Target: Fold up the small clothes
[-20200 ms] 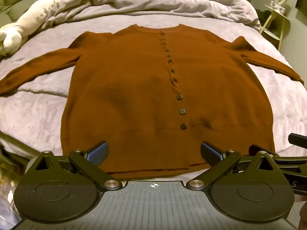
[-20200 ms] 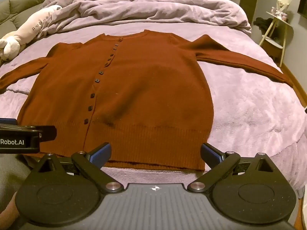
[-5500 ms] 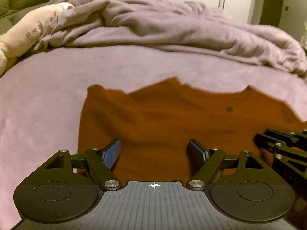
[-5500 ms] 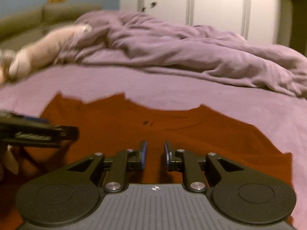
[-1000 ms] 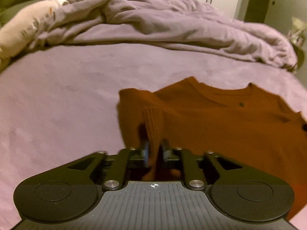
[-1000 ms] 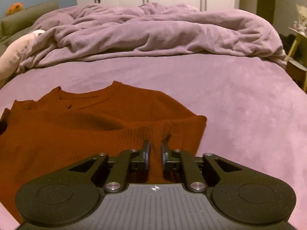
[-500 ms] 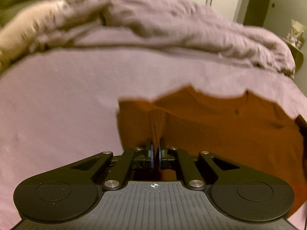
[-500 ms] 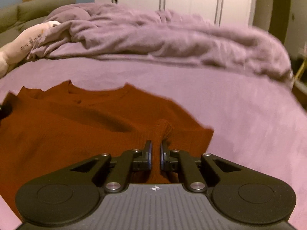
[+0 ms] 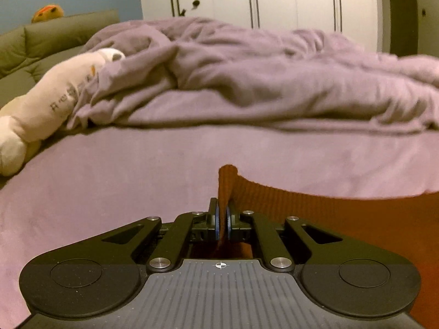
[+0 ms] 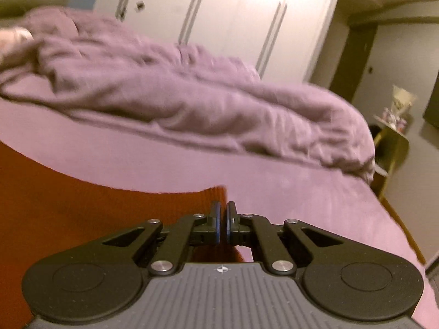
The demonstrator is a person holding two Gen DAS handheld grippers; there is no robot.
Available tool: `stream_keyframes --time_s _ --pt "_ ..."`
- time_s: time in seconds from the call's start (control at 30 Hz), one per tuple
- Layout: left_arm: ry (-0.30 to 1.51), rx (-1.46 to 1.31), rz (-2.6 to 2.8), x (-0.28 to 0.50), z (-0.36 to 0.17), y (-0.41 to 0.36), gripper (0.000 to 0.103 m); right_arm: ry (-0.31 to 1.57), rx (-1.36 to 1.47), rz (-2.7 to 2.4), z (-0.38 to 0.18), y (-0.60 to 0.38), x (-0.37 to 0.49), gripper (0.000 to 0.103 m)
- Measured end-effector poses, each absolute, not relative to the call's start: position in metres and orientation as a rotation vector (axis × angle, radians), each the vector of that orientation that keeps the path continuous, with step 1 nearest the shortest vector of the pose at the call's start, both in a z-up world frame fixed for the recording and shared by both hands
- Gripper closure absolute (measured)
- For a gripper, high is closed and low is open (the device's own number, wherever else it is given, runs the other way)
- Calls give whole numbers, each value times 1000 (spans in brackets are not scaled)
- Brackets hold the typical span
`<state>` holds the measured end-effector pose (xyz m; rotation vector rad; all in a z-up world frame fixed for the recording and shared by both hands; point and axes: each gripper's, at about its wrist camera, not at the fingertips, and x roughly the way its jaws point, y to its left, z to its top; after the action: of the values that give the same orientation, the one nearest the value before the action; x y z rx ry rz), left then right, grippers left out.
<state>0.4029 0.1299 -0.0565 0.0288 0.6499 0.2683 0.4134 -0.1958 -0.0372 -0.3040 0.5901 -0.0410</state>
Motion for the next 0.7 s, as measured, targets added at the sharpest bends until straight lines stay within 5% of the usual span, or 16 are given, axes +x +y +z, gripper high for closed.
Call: stream_keyframes --time_s 0.1,0.23,0.5,0.7 --pt "697 29 278 408 -86 134 93 664 -262 -90 -60 -210 421 103" --pt "736 24 337 408 -95 137 55 733 -254 -97 -77 -214 424 103" --pt "626 -104 126 348 -51 107 31 567 -140 239 -38 -163 365 100" --pt "701 -137 73 349 -90 79 28 539 -416 452 -75 -97 332 99"
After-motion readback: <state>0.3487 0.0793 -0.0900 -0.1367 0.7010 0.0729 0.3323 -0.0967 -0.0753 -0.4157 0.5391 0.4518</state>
